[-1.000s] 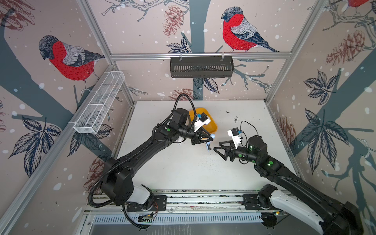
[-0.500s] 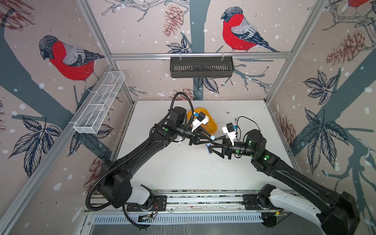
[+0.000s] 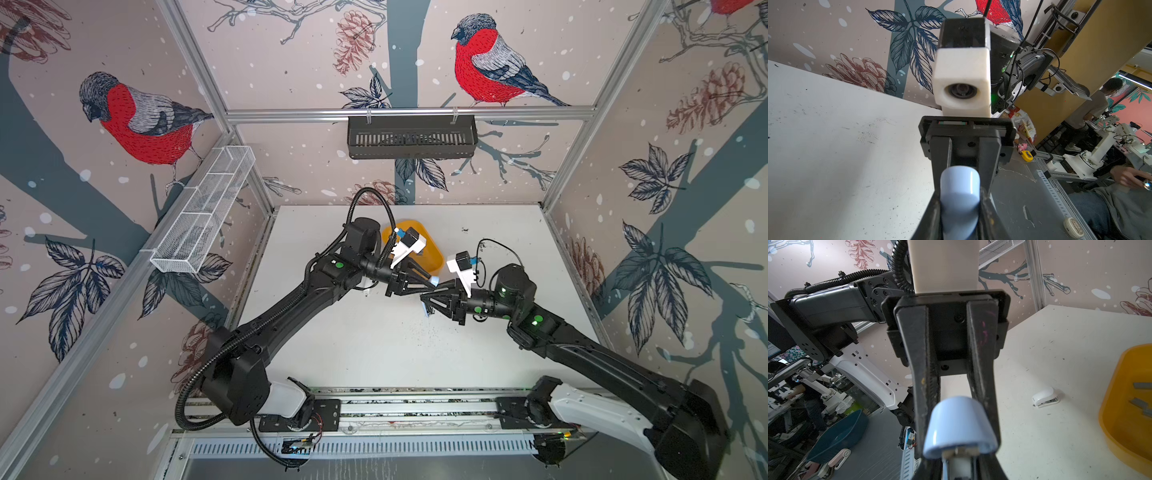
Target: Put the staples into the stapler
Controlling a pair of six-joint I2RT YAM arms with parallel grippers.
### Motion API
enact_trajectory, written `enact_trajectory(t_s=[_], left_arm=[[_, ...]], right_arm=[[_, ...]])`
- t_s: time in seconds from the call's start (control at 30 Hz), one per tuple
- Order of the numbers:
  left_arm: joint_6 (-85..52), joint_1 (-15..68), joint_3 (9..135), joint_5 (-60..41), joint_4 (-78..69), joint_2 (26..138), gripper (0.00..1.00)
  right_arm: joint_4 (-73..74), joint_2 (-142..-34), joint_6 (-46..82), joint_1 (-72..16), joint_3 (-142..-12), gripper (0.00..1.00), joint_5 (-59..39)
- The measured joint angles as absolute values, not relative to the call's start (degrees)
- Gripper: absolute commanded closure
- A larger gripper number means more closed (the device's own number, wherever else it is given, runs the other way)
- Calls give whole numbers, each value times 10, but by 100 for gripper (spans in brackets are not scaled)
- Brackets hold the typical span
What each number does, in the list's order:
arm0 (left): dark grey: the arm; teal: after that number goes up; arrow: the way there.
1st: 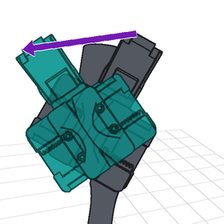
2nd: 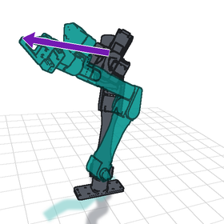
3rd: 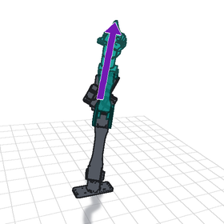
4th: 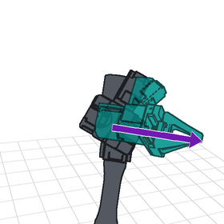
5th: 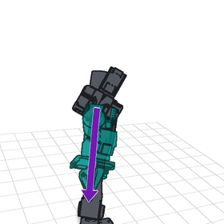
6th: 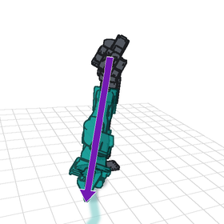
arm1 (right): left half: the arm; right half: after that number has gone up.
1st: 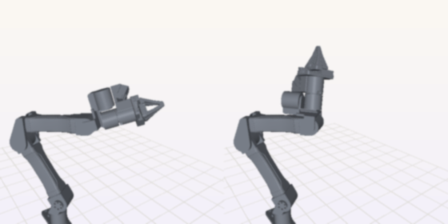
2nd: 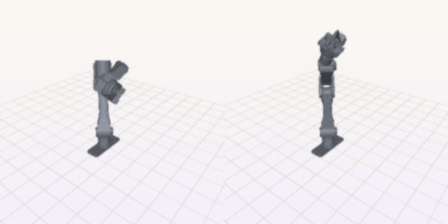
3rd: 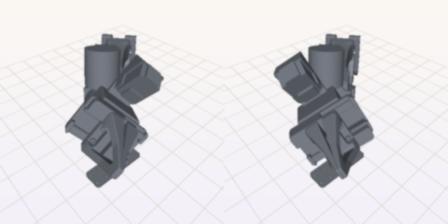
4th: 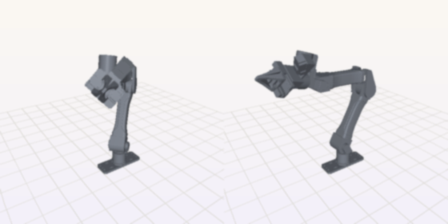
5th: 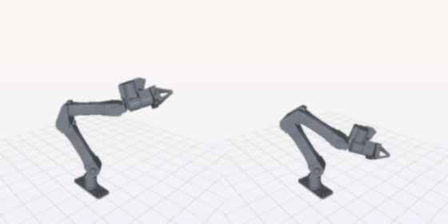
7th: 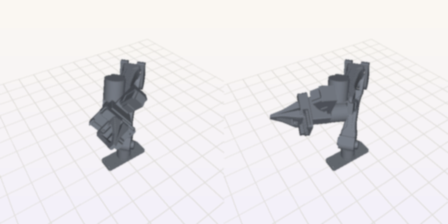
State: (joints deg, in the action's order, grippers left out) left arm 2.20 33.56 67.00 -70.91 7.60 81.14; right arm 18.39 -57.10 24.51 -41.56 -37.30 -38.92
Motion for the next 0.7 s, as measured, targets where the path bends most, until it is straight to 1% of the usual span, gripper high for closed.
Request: enact_trajectory(t_s=[0.03,0.07,0.1,0.13,0.2,0.27,0.3,0.33,0.5,0.7], left_arm=[[21,336,670,-709,76,811,86],[20,336,670,-709,76,811,81],[20,336,670,-709,76,811,73],[20,336,670,-708,76,811,62],[24,336,670,-704,76,811,33],[31,336,670,-698,78,808,14],[35,335,671,-689,83,805,5],[39,335,672,-679,86,801,1],[67,327,668,-580,111,753,1],[96,327,608,-462,144,681,1]], right_arm=[[184,-571,244,-416,-373,83,-387],[184,-571,244,-416,-373,84,-386],[185,-571,243,-416,-371,84,-385],[185,-570,243,-416,-370,84,-384],[184,-568,243,-416,-367,85,-379],[175,-565,243,-415,-365,84,-368],[163,-564,241,-415,-365,82,-357],[150,-562,238,-415,-365,81,-346],[70,-551,216,-415,-358,82,-269],[-24,-563,193,-418,-357,83,-170]])
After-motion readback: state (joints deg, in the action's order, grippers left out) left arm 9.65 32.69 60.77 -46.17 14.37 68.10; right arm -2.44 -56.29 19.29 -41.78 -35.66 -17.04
